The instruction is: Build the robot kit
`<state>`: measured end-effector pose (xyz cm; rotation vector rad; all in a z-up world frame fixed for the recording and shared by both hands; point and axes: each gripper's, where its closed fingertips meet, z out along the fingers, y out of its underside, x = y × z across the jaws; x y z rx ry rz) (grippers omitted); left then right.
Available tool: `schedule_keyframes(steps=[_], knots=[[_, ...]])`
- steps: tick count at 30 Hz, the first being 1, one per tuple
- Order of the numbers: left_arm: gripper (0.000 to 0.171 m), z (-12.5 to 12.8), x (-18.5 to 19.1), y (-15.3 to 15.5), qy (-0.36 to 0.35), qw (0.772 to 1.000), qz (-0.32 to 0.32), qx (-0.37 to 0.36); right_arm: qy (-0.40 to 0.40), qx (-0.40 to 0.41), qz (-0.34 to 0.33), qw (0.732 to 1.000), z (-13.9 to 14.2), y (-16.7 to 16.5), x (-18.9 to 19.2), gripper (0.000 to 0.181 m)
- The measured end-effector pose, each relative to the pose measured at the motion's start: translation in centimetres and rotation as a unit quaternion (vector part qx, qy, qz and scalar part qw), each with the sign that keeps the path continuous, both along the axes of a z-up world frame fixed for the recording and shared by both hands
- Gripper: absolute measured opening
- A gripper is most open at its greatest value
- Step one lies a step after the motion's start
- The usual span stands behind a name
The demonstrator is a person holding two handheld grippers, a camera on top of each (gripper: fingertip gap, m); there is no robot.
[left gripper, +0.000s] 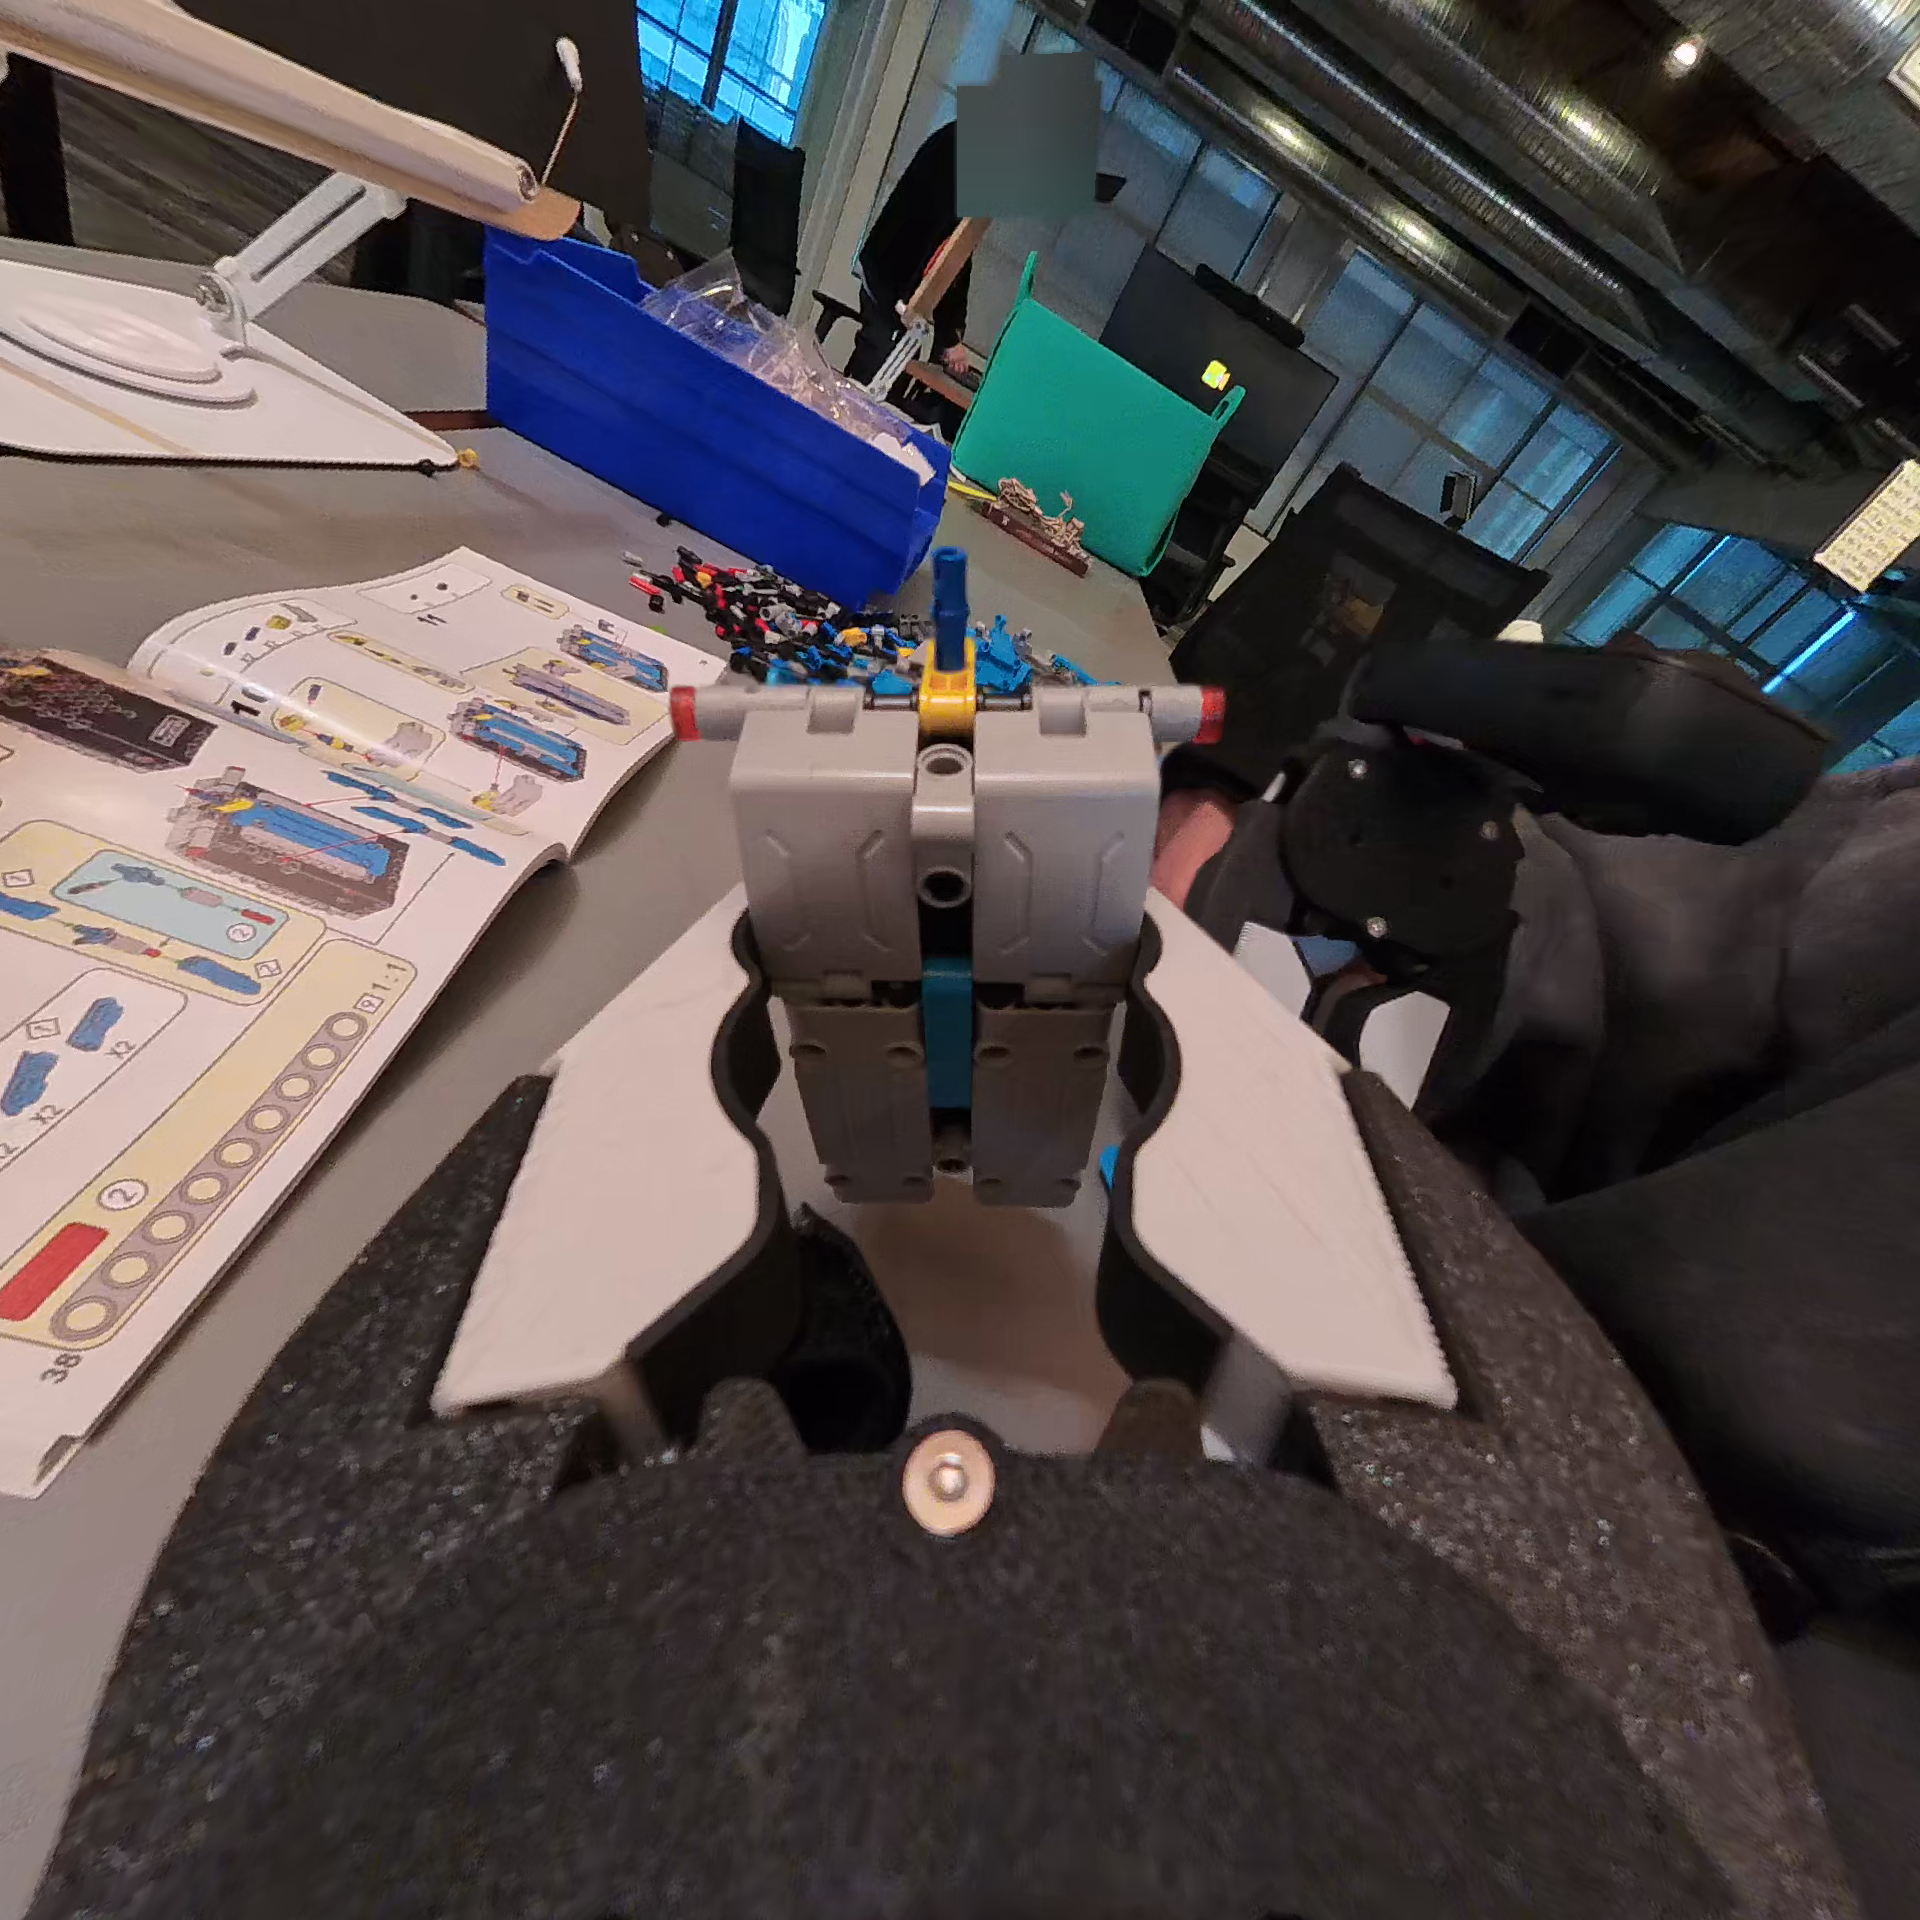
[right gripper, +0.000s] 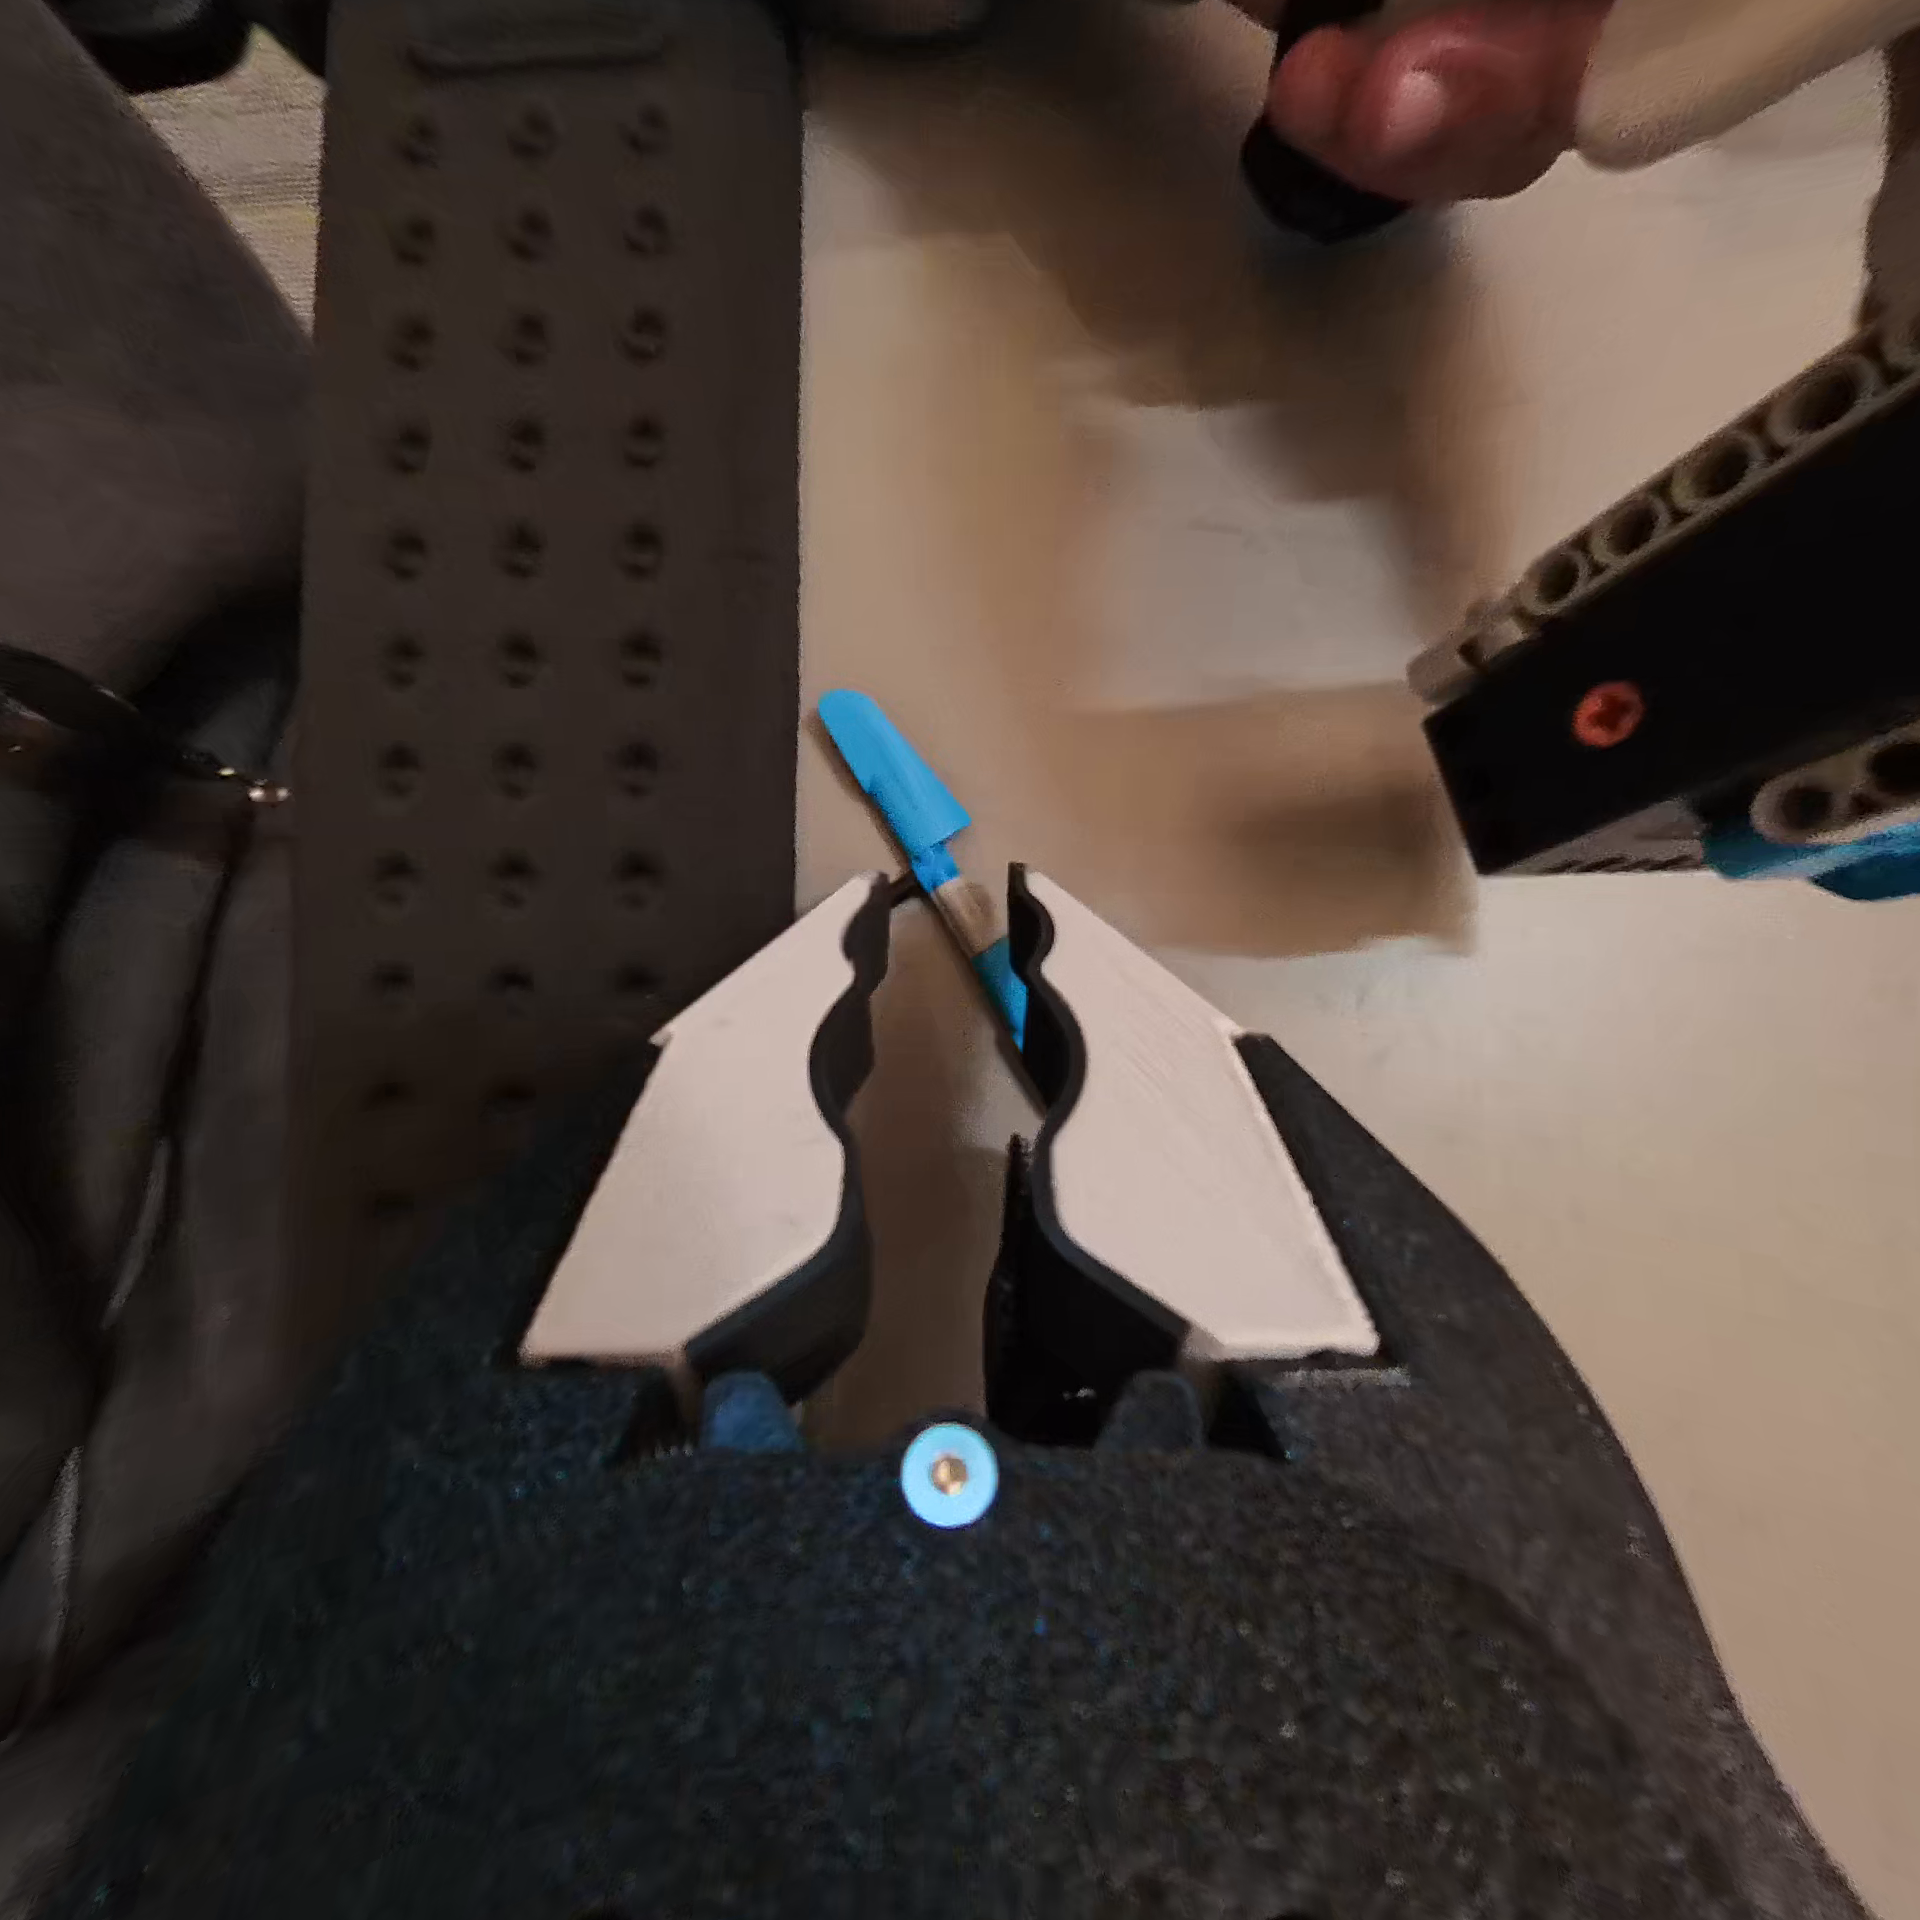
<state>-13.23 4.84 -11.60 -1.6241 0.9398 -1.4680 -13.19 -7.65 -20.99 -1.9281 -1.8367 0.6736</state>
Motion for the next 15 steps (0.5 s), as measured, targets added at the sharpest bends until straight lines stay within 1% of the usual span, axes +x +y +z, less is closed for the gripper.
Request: schedule_keyframes(steps=[2, 3, 5, 6, 7, 8, 10, 11, 12, 13, 15], knots=[[0.065, -0.3, 0.0, -0.1, 0.006, 1.000, -0.004, 0.000, -0.022, -0.031, 0.018, 0.999, -0.6, -0.1, 0.4, 0.019], [0.065, -0.4, 0.0, 0.0, 0.008, 1.000, -0.004, 0.001, -0.041, -0.034, 0.024, 0.998, -1.1, -0.1, 0.8, 0.019], [0.065, -0.4, 0.0, 0.0, 0.007, 1.000, -0.006, -0.004, -0.051, -0.026, 0.040, 0.998, -1.3, -0.2, 0.8, 0.016], [0.065, -0.3, 0.0, -0.1, 0.005, 1.000, -0.008, -0.007, -0.057, -0.003, 0.041, 0.998, -1.4, 0.1, 0.7, 0.007], [0.065, -0.3, 0.0, -0.1, 0.002, 1.000, -0.009, -0.009, -0.062, 0.014, 0.047, 0.997, -1.4, 0.2, 0.6, 0.007], [0.065, -0.2, 0.0, -0.1, -0.001, 1.000, -0.009, -0.012, -0.067, 0.020, 0.040, 0.997, -1.4, 0.2, 0.6, 0.007], [0.065, 0.1, -0.2, 0.2, -0.011, 1.000, -0.003, -0.020, -0.070, 0.033, -0.016, 0.997, -1.3, 1.5, 0.8, 0.006], [0.065, 0.3, -0.3, 0.4, -0.019, 0.999, 0.002, -0.026, -0.055, 0.047, -0.042, 0.996, -0.8, 2.3, 1.0, 0.007], [0.065, 0.6, -0.6, 0.7, -0.029, 0.999, 0.007, -0.036, -0.023, 0.058, -0.074, 0.995, 0.4, 3.1, 1.1, 0.006], [0.065, 0.8, -0.8, 1.1, -0.043, 0.998, 0.012, -0.048, 0.026, 0.066, -0.110, 0.991, 2.2, 3.9, 0.9, 0.007], [0.065, 1.4, -1.2, 1.6, -0.074, 0.994, 0.019, -0.074, 0.136, 0.104, -0.183, 0.968, 6.8, 5.7, 1.0, 0.007]])
